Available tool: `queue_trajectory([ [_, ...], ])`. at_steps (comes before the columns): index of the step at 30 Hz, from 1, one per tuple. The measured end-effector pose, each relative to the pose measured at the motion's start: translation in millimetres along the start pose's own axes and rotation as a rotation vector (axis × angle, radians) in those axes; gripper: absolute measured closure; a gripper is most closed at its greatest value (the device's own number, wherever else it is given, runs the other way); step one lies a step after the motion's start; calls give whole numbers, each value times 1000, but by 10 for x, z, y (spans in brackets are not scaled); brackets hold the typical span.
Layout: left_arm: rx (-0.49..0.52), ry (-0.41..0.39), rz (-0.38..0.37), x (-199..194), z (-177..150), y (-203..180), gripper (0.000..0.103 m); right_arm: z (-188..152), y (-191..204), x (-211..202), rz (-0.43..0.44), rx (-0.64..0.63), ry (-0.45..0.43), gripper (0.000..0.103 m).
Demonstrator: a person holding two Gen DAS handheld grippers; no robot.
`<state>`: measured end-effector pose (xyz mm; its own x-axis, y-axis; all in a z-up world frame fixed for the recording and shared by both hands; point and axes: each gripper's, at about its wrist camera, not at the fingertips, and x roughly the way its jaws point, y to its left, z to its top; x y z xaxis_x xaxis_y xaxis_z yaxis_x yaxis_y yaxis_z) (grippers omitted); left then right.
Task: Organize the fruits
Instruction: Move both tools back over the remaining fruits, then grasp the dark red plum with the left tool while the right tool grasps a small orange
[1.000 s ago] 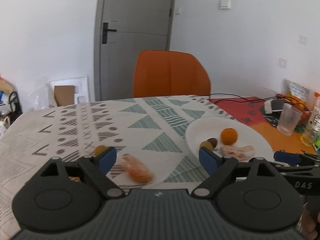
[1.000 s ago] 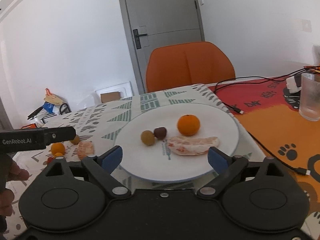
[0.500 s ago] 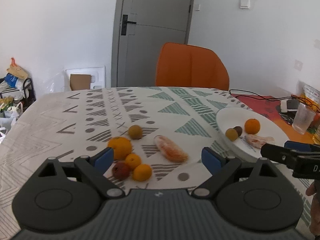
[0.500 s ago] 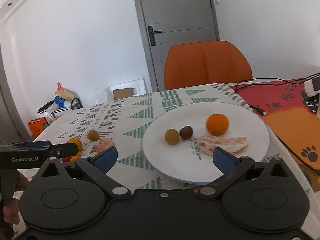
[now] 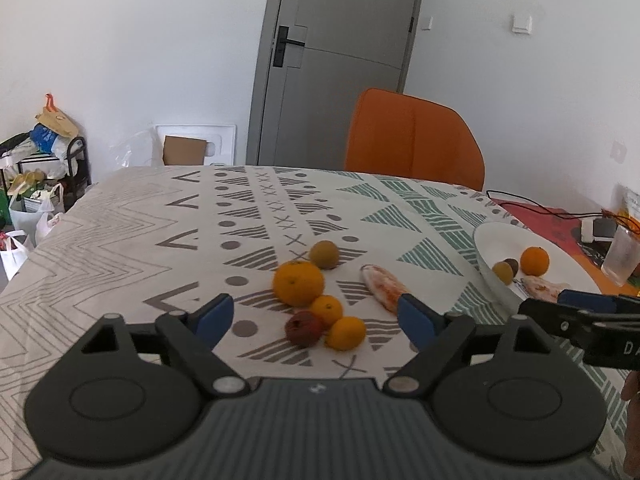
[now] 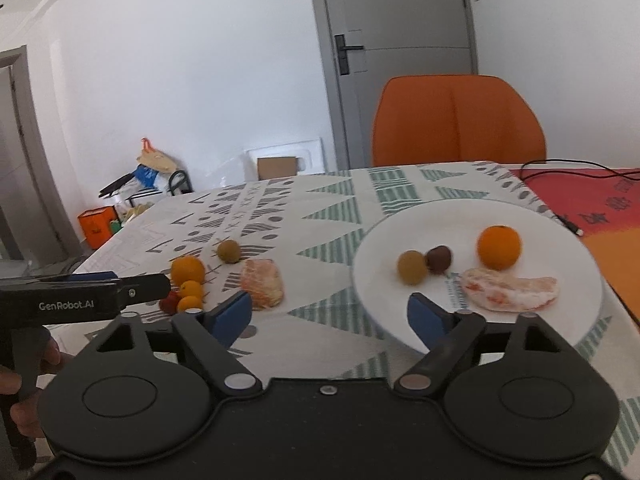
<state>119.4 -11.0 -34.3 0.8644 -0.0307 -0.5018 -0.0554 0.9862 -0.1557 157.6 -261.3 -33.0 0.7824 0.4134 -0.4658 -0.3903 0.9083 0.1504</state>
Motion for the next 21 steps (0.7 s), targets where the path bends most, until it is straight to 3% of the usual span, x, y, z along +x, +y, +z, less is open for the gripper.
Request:
queue_trajectory([
  [6, -15, 14, -7, 19, -17, 79, 37, 13, 130, 129, 31, -18, 28, 35],
  [8, -23, 21, -6, 43, -24, 102, 50, 13, 163, 179, 41, -24, 40, 37],
  [11, -35, 36, -5, 90, -34, 138, 60, 16, 205, 235, 55, -29, 55, 41],
  [16, -40, 49, -9, 157, -49, 163, 61, 15, 252, 320, 77, -37, 74, 45],
  [21, -38, 73, -14, 266, -83, 165, 71, 6, 265, 397, 86, -34, 95, 46],
])
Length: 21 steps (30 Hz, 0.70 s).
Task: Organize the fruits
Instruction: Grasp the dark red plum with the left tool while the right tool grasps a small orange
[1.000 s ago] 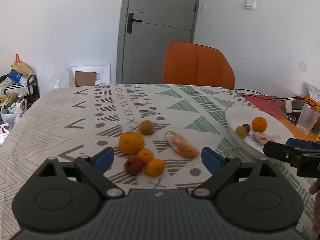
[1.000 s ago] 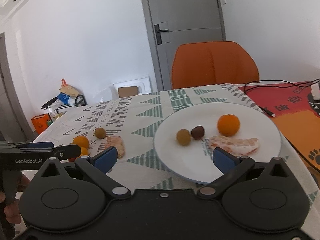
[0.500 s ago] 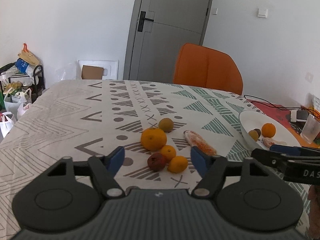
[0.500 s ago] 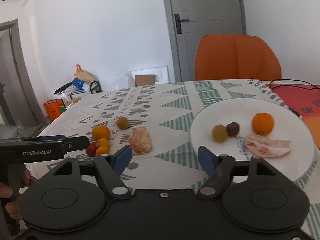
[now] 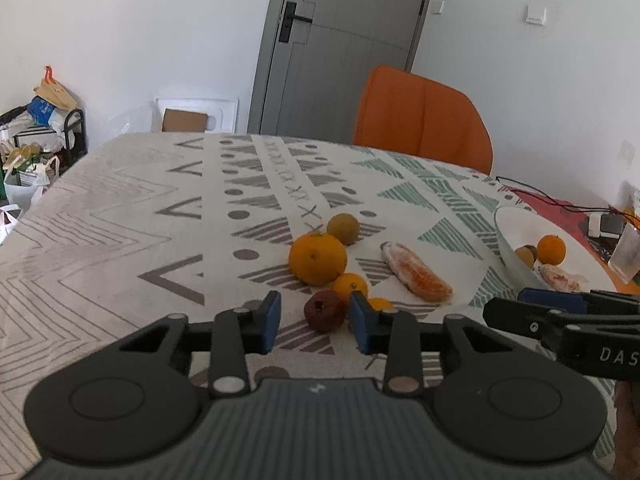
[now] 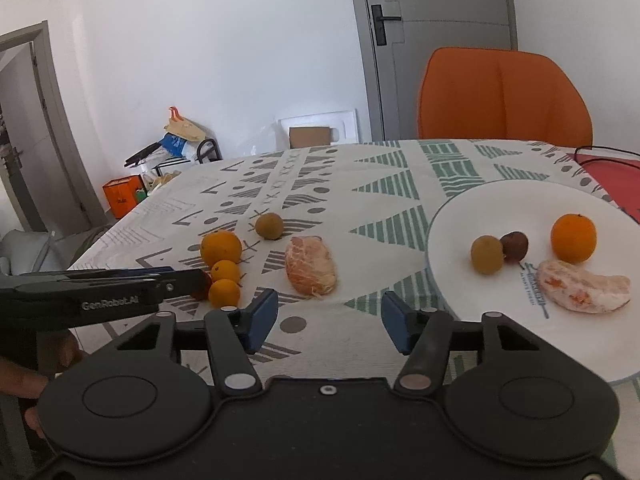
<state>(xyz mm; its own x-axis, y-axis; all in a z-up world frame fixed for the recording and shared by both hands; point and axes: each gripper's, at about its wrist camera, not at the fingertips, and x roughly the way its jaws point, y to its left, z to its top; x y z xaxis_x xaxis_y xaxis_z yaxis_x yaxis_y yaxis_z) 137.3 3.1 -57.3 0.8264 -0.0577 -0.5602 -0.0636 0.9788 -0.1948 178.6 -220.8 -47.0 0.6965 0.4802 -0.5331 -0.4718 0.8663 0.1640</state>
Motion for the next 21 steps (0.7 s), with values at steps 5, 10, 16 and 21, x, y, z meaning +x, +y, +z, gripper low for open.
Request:
queue_trajectory([
  [5, -16, 9, -11, 36, -19, 41, 81, 1, 57, 66, 12, -12, 18, 46],
  [10, -29, -5, -7, -45, 9, 115, 81, 18, 167, 136, 31, -30, 30, 46],
  [16, -38, -26, 19, -156, 26, 227, 81, 22, 301, 220, 60, -43, 43, 46],
  [21, -57, -33, 29, -216, 23, 323, 81, 32, 418, 309, 86, -51, 58, 48],
])
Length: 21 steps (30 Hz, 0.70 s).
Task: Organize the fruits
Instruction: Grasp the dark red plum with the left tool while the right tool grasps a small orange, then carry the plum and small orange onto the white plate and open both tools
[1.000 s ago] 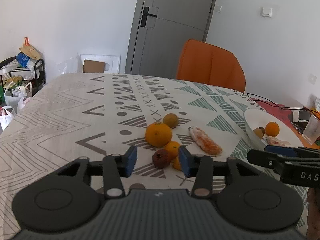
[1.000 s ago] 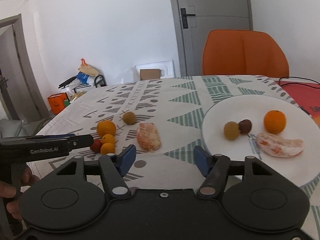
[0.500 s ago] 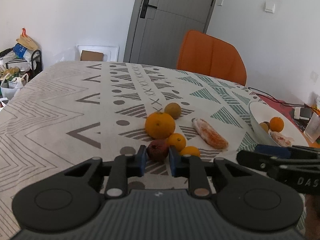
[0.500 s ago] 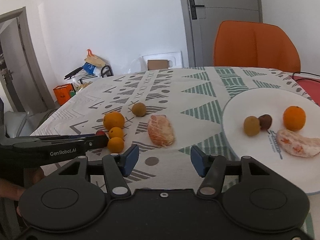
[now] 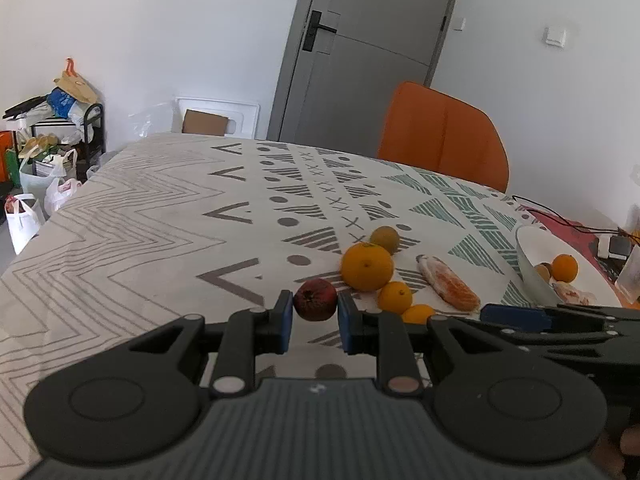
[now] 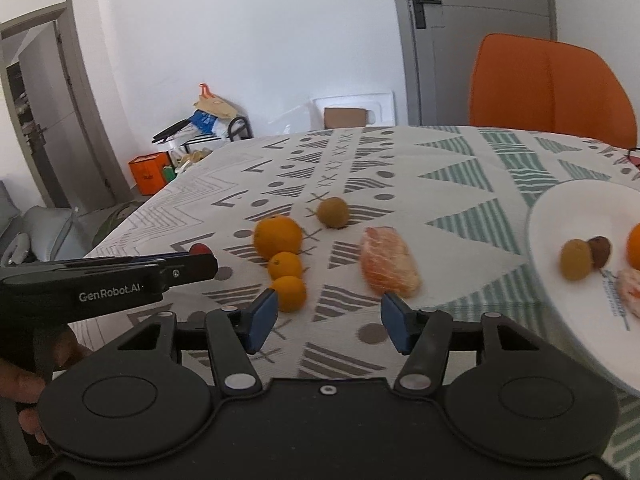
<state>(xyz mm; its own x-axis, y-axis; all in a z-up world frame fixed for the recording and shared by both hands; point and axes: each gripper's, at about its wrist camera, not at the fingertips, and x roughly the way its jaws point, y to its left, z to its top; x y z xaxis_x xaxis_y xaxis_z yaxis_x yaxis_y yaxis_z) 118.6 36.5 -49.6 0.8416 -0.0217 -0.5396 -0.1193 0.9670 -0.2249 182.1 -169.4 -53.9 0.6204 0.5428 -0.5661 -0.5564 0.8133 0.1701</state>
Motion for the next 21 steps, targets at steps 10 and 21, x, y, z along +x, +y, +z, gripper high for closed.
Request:
queue_trajectory([
  [10, 1, 16, 20, -7, 7, 61, 81, 23, 156, 214, 29, -23, 19, 80],
  [21, 62, 25, -18, 3, 4, -229, 81, -43, -144, -134, 3, 68, -45, 80],
])
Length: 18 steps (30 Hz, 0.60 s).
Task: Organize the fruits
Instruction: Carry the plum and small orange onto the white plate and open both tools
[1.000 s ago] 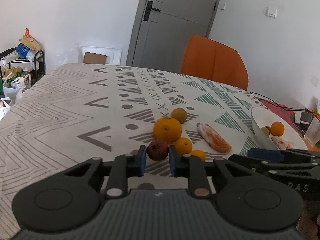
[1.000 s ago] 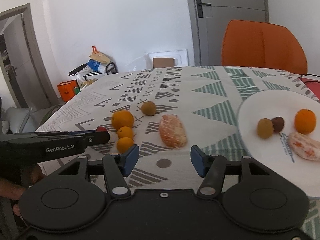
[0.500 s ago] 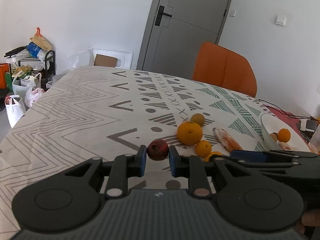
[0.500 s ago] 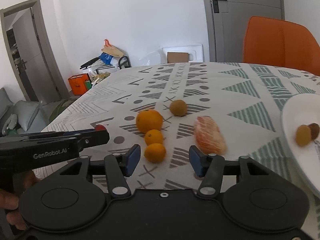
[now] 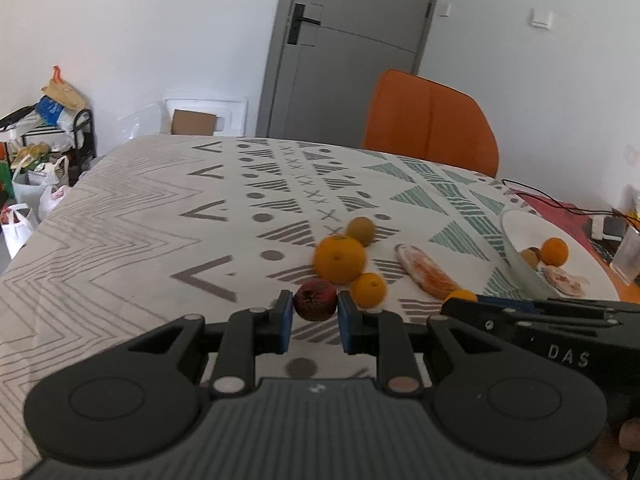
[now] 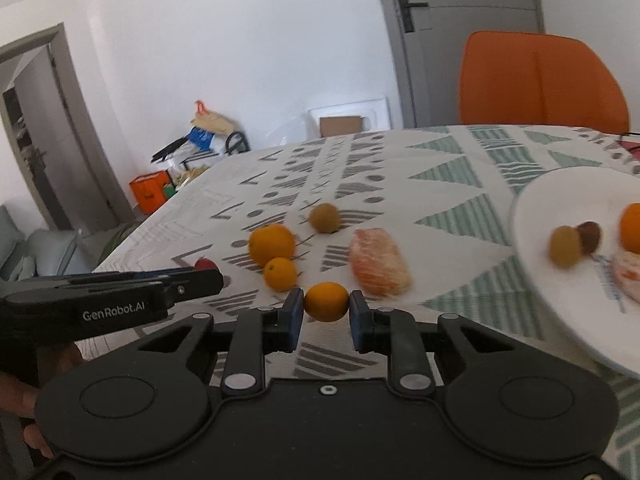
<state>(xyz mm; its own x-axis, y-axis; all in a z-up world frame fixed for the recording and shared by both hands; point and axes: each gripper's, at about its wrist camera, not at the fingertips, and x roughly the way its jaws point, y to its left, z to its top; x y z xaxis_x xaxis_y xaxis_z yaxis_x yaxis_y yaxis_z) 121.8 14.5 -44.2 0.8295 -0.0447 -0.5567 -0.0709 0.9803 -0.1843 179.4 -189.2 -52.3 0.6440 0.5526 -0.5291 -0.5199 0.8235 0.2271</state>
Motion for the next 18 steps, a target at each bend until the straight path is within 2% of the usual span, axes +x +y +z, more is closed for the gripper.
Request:
queue_trajectory([
  [18, 95, -22, -95, 29, 75, -693, 81, 0, -469, -558, -93, 68, -115, 80],
])
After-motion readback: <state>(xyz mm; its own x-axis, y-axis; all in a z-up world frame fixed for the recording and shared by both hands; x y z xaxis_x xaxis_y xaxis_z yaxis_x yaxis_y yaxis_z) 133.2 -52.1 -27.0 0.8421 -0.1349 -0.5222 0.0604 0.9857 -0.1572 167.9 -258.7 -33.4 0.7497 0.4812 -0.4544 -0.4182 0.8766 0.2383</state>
